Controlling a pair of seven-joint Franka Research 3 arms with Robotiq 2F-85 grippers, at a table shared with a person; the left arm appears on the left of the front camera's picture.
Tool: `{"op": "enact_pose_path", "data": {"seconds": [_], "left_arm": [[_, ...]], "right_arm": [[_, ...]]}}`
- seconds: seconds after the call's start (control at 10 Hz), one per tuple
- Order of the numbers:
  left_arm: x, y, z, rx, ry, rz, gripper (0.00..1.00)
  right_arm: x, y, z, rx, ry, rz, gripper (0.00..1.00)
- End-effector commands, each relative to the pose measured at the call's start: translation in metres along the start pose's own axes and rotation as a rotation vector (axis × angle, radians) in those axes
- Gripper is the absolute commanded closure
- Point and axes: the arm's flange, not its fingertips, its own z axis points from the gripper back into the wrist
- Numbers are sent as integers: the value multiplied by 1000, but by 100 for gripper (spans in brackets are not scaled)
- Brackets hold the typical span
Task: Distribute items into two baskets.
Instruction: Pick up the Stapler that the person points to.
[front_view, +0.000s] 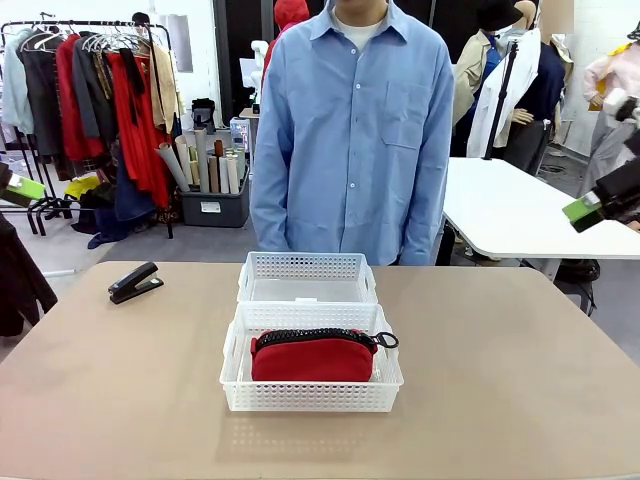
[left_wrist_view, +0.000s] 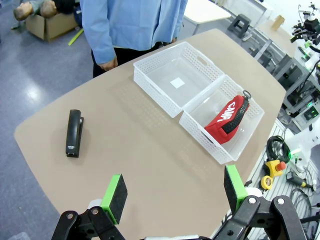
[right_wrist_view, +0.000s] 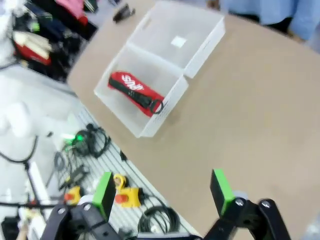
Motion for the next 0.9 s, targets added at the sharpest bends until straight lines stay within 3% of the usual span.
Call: {"op": "enact_pose_path", "data": {"seconds": [0.0,0.5,0.6,0.8], "left_arm": [[1,-1,0,-12,-22,3,0],[1,-1,0,-12,-22,3,0],[1,-1,0,-12,-22,3,0],[1,-1,0,-12,-22,3,0]], "right_arm": [[-20,11,-8,-27,-99,-10,0],[-42,11,-2,-14,-187,-7,0],[-36,10,4,-27,-121,-32,0],[-36,10,4,-27,-121,-32,0]]}}
